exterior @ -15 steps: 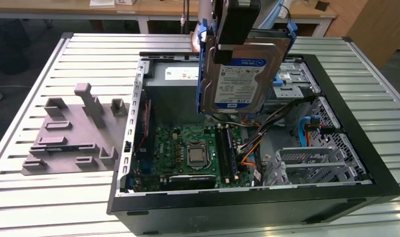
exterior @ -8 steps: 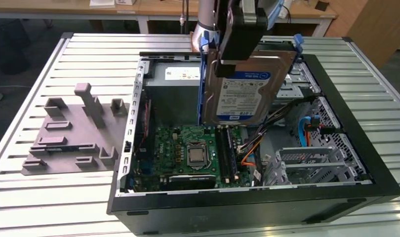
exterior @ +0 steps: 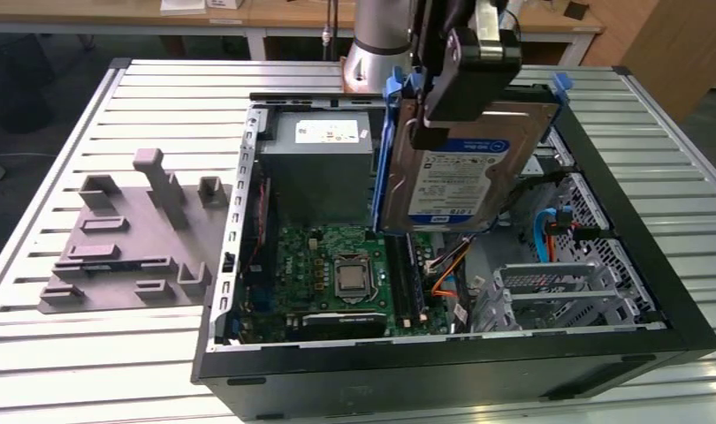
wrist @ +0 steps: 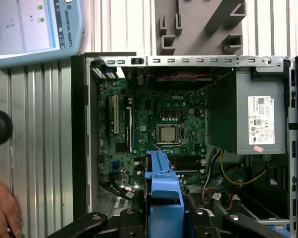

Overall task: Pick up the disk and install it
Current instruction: 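Insert the disk into the insertion slot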

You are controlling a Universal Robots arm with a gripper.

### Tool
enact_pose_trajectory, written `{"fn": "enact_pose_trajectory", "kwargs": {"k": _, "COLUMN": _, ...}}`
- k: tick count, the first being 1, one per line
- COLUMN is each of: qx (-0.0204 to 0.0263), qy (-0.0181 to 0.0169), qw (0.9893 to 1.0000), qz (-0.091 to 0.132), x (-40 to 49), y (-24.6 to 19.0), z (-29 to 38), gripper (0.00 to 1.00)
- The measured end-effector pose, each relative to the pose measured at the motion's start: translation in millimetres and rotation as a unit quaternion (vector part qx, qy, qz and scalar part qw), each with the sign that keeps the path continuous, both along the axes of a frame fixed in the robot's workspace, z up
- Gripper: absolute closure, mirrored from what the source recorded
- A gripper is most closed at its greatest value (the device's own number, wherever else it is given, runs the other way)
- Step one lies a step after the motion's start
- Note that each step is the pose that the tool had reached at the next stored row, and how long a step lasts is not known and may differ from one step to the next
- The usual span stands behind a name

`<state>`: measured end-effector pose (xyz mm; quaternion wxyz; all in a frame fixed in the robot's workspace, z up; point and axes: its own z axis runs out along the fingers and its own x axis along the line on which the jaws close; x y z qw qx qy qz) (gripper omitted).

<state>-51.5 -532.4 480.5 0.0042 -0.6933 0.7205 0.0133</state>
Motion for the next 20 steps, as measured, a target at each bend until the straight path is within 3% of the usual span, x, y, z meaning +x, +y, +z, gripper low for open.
{"fn": "enact_pose_trajectory", "kwargs": {"k": 10, "qx": 0.0001, "qy": 0.0000, "qw": 1.0000, "qz": 0.000, "x": 4.4, "y": -23.7, "z": -3.3, "gripper": 0.64}}
{"fn": "enact_pose_trajectory", "kwargs": {"k": 13, "qx": 0.0001, "qy": 0.0000, "qw": 1.0000, "qz": 0.000, "x": 8.9, "y": -27.9, "z": -3.8, "gripper": 0.64}}
{"fn": "enact_pose_trajectory", "kwargs": {"k": 20, "qx": 0.0000, "qy": 0.0000, "qw": 1.0000, "qz": 0.000, "x": 25.5, "y": -32.8, "z": -5.0, "gripper": 0.64}}
